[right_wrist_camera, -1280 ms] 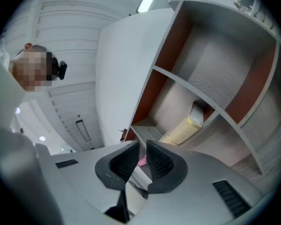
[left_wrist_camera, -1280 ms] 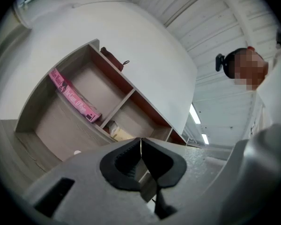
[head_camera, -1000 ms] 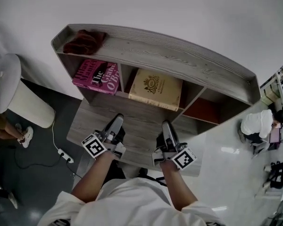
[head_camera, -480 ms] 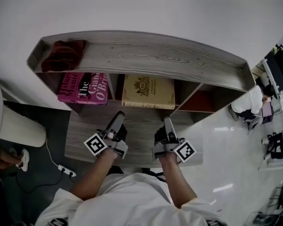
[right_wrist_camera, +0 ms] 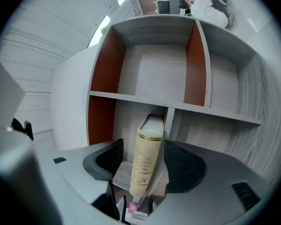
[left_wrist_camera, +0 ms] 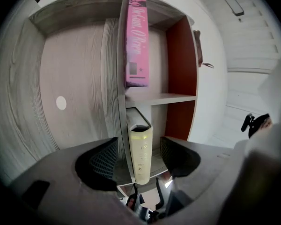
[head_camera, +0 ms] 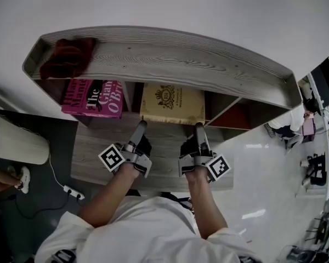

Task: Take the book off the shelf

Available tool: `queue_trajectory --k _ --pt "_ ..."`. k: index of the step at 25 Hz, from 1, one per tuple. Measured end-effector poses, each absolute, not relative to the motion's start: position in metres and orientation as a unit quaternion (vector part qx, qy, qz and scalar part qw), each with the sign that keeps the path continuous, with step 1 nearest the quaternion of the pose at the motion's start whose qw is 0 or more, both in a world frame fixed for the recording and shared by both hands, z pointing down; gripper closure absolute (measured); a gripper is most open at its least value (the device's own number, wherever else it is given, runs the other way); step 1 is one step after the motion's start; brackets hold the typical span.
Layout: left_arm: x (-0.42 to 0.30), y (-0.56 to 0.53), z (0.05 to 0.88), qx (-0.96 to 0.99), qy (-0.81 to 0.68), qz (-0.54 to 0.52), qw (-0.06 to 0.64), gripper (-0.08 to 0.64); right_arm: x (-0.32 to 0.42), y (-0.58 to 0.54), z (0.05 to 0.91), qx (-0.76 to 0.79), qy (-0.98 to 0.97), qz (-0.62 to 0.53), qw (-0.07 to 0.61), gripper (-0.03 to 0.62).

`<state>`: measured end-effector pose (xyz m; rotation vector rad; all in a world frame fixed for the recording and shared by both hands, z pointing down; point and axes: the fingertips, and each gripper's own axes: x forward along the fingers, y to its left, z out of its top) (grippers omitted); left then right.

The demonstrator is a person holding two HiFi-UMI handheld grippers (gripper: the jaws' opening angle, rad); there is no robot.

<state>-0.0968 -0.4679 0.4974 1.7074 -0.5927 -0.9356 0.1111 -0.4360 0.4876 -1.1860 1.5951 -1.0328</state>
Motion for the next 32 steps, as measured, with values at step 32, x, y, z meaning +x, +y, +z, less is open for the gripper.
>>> queue_trajectory --k 32 --pt "-0.084 -0.494 0.492 0.679 -0.284 -0.394 0.550 0.357 0.116 -0.454 0.497 -0.498 0.616 -0.443 0.421 0.387"
